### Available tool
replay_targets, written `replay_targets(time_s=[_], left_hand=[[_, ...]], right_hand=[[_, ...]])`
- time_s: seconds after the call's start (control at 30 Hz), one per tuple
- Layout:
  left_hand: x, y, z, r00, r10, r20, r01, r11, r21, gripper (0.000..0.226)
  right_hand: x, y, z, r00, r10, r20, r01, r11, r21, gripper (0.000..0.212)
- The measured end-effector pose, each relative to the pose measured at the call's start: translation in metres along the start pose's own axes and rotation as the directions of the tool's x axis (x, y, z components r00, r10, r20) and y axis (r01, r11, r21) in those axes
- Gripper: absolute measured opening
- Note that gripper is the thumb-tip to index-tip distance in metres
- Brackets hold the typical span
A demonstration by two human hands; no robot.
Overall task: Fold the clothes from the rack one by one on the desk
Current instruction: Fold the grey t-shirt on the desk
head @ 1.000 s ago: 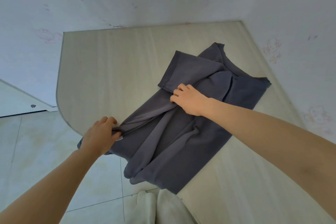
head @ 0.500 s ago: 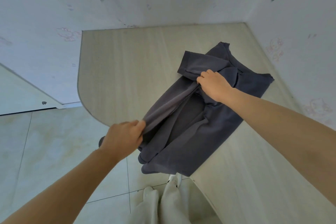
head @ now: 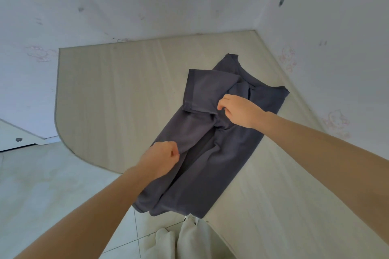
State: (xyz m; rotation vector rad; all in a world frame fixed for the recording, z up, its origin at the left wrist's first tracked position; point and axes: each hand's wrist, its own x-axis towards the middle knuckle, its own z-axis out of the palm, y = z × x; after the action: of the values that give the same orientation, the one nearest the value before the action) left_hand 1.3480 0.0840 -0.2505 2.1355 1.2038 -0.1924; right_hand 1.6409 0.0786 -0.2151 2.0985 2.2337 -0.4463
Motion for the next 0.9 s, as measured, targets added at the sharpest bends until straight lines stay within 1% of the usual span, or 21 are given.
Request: replay_targets(time_s=[0.07,0.1,0.17,0.2,0.23,0.3,0.37,0.43,0.47,0.6,0.67,0.7,0.77,0.83,0.9], left_hand=[[0.025,0.018,-0.005,0.997,-0.072,-0.036,0.06,0.96,-0.272,0.014],[0.033,0.025,-0.008,0.993,-0.115,-0.034,0.091,0.909,-0.406,0.014],[0.05,0.042,-0.01,0.981,-0.196,-0.003,0.149,0.756,-0.637,0.012],[0.062,0.05,-0.01,0.972,-0.234,0.017,0.174,0.671,-0.72,0.011],[0.069,0.057,-0.01,0.964,-0.264,0.027,0.186,0.596,-0.781,0.011],[0.087,0.07,-0.009,0.943,-0.332,0.035,0.202,0.484,-0.851,0.013],[0.102,0.079,-0.005,0.923,-0.379,0.068,0.219,0.372,-0.902,0.023],[0.117,0.087,-0.003,0.902,-0.42,0.101,0.228,0.264,-0.937,0.033],[0.123,0.09,-0.003,0.888,-0.448,0.103,0.227,0.233,-0.946,0.037],[0.146,0.096,0.0,0.803,-0.593,0.066,0.224,0.197,-0.955,0.042],[0.148,0.097,0.0,0.78,-0.625,0.004,0.197,0.24,-0.951,0.04],[0.147,0.098,-0.001,0.785,-0.618,-0.036,0.181,0.284,-0.942,0.039],[0.14,0.103,-0.004,0.822,-0.558,-0.113,0.132,0.38,-0.915,0.037],[0.128,0.112,-0.008,0.869,-0.466,-0.165,0.079,0.46,-0.885,0.034],[0.117,0.121,-0.007,0.904,-0.376,-0.203,0.049,0.563,-0.825,0.032]], right_hand=[[0.012,0.018,-0.009,0.998,0.064,-0.026,-0.064,0.998,0.002,0.028],[0.017,0.024,-0.011,0.995,0.09,-0.032,-0.09,0.996,0.006,0.028],[0.032,0.039,-0.018,0.988,0.148,-0.044,-0.147,0.989,0.026,0.028],[0.044,0.051,-0.02,0.982,0.18,-0.05,-0.178,0.983,0.041,0.027],[0.055,0.059,-0.021,0.977,0.207,-0.055,-0.204,0.977,0.061,0.027],[0.079,0.074,-0.024,0.966,0.253,-0.05,-0.246,0.963,0.112,0.031],[0.1,0.082,-0.028,0.955,0.294,-0.047,-0.283,0.945,0.163,0.036],[0.12,0.087,-0.028,0.948,0.316,-0.047,-0.299,0.93,0.215,0.036],[0.128,0.088,-0.027,0.947,0.319,-0.043,-0.3,0.922,0.243,0.036],[0.154,0.091,-0.015,0.937,0.343,0.066,-0.341,0.859,0.381,0.04],[0.157,0.095,-0.012,0.926,0.36,0.11,-0.373,0.84,0.394,0.038],[0.157,0.098,-0.011,0.929,0.352,0.114,-0.367,0.838,0.404,0.034],[0.15,0.106,-0.014,0.937,0.337,0.091,-0.339,0.818,0.465,0.032],[0.134,0.117,-0.022,0.932,0.361,0.031,-0.324,0.791,0.519,0.029],[0.114,0.133,-0.027,0.914,0.405,-0.009,-0.331,0.76,0.56,0.026]])
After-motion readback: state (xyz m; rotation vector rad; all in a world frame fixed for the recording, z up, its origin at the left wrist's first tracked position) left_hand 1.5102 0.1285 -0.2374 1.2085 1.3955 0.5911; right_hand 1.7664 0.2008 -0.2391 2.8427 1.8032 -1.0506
